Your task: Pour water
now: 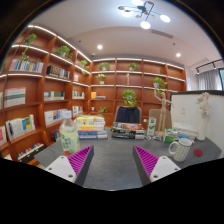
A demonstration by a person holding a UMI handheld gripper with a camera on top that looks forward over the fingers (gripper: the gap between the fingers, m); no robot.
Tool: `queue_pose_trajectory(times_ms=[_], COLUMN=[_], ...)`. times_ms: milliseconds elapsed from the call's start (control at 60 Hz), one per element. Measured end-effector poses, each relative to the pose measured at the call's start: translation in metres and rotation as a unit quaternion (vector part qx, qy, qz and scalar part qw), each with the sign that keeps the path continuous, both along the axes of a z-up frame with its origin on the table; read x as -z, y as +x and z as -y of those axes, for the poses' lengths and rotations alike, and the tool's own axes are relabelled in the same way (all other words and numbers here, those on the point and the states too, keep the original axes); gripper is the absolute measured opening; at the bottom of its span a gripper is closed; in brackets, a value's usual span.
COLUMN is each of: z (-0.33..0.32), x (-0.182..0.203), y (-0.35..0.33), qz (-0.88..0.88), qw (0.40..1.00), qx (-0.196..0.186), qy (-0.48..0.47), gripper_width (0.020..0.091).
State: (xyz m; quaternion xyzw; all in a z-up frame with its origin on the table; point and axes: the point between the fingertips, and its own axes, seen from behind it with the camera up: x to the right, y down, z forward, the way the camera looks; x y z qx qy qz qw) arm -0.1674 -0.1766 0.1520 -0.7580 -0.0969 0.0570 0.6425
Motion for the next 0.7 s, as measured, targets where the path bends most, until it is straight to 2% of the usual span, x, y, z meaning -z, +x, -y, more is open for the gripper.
queue_pose_trajectory(times_ms=[100,117,133,183,250,600,700], z=[0.009,0.015,0.003,0.017,0.016,-0.040,-0.059], x=[0.011,0.026,0.003,0.038,0.049,0.046,0.046], y=[-0.030,-0.051,-0.042,-0.085,-0.112,-0.185,-0.194], qz=[-0.010,-0.016,-0.016,-0.027,-0.029,-0.061,-0.062], qw=[0.999,0.999,0.998,0.997,0.995,0.990,0.991], qx=[-0.040,-0.047,-0.058,-0.078,-0.096,-0.129,-0.122], qy=[-0.002,-0.002,-0.007,-0.008,-0.010,-0.001,0.004], gripper_width=[0.0798,0.0797,0.0798,0.0803,0.0803,0.0793,0.0783])
